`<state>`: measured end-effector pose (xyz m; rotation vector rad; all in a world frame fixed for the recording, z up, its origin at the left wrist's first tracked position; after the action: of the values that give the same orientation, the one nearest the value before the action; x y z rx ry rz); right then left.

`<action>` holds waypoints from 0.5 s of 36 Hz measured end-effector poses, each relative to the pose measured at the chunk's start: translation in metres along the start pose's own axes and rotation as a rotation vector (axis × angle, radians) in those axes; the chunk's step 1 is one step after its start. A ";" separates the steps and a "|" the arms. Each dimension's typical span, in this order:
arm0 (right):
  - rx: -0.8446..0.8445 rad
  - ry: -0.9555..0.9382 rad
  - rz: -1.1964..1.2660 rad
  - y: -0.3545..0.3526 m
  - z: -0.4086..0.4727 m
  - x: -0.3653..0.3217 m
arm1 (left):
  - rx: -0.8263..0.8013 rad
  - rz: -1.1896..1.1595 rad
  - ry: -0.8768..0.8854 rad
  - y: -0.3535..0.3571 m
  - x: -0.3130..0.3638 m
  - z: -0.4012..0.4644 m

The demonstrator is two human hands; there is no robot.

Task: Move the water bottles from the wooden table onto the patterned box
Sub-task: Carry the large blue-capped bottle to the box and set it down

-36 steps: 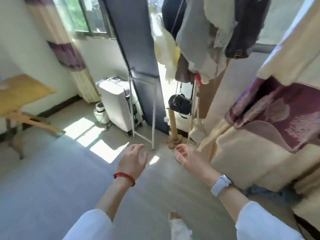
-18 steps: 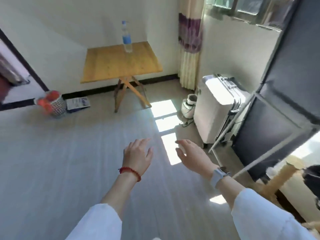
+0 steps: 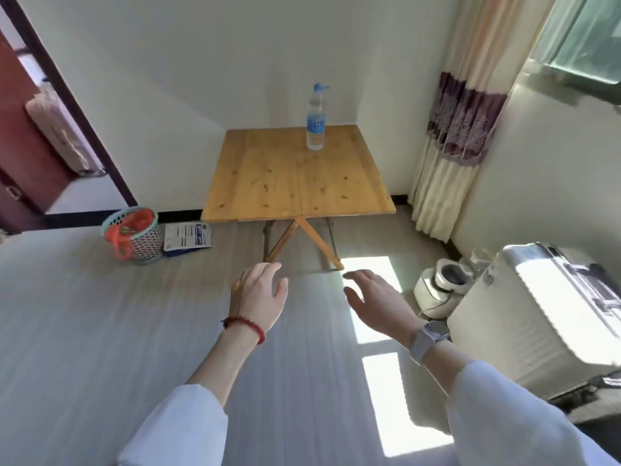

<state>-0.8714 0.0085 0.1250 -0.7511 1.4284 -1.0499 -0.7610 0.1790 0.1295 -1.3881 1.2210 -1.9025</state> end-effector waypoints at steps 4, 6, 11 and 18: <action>0.025 0.065 0.012 -0.016 0.085 0.040 | -0.028 -0.023 0.028 0.021 0.015 0.099; 0.029 0.084 0.024 -0.018 0.122 0.061 | -0.036 -0.032 0.036 0.035 0.021 0.141; 0.070 0.092 0.103 -0.022 0.236 0.120 | -0.056 -0.072 0.030 0.073 0.032 0.260; 0.070 0.136 0.178 -0.047 0.402 0.205 | -0.065 -0.118 -0.071 0.095 0.050 0.437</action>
<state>-0.5109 -0.2673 0.1054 -0.5000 1.5360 -1.0216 -0.3877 -0.0706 0.1095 -1.5797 1.2014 -1.8886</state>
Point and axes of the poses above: each hand's wrist, its own z-axis towards the middle knuckle, its own y-axis out of the palm, x = y × z, the point moved 6 cm from there along z, towards the middle knuckle, and after that the axes turned 9 degrees about -y, right-handed, at the moved point
